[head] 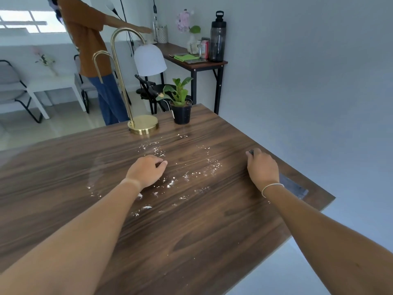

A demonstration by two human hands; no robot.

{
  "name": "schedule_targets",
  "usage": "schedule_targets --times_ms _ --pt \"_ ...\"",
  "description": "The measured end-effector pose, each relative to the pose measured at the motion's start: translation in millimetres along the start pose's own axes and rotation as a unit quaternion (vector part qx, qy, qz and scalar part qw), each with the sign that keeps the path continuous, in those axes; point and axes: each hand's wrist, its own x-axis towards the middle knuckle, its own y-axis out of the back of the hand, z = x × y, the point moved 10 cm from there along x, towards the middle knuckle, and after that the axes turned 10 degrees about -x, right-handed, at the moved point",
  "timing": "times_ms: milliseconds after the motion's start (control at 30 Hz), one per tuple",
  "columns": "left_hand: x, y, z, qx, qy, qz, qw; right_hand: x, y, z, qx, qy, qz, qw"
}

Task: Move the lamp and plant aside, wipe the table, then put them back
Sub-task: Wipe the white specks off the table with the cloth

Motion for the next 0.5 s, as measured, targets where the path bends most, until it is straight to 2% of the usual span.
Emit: schedule_targets --times_ms 167,367,500 --pt "-2 23 -5 -0.014 0.013 0.034 0.999 33 3 -53 0.107 0.048 0.020 0.993" --pt "-13 67 -46 -0.016 0.101 0.094 0.990 66 -8 -138 0.215 0.150 0.025 0.965" --pt "-32 89 -82 -0.014 0.161 0.135 0.978 67 -26 -191 0.261 0.209 -0.007 0.942"
